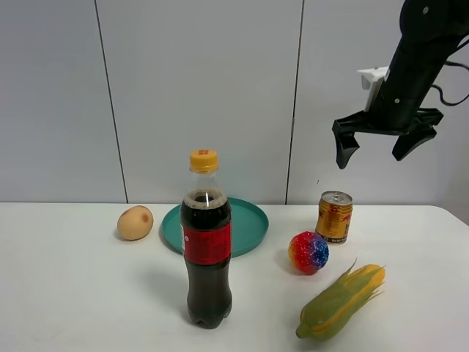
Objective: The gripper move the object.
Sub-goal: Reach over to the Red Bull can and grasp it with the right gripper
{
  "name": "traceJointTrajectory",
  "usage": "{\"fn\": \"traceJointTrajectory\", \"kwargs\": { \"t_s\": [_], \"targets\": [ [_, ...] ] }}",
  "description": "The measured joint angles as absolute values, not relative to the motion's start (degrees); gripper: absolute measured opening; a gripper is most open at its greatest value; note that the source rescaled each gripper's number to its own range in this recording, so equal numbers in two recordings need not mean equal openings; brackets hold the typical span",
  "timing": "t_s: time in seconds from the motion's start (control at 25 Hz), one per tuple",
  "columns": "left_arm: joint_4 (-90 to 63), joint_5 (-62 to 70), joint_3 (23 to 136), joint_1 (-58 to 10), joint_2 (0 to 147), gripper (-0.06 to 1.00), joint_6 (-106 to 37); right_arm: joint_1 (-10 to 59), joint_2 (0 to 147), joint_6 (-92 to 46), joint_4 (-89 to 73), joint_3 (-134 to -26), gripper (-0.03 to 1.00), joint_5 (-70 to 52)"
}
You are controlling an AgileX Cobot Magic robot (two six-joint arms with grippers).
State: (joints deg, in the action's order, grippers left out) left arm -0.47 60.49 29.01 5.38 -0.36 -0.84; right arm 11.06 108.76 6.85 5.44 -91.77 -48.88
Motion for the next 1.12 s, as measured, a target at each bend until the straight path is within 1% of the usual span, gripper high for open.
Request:
{"fn": "traceJointTrajectory", "kwargs": {
  "t_s": [0.16, 0.32, 0.6, 1.12],
  "targets": [
    [-0.5, 60.5, 29.0, 5.4, -0.4, 1.00, -0.8, 11.1, 113.6, 7.6, 6.6, -92.8, 1.00, -48.7],
    [-0.5, 60.5, 29.0, 5.4, -0.4, 1.00, -0.8, 11.3, 116.5, 7.7, 6.6, -93.0, 1.00, -45.3],
    [-0.5, 60.5, 29.0, 5.4, -0.4, 1.00, -0.8, 11.6, 119.5, 6.1, 3.8, -93.0, 1.00, -38.5],
    [-0.5, 60.5, 29.0, 5.4, -0.4, 1.00, -0.8, 12.0, 126.0, 5.6, 3.5, -93.0, 1.00, -32.7]
  ]
}}
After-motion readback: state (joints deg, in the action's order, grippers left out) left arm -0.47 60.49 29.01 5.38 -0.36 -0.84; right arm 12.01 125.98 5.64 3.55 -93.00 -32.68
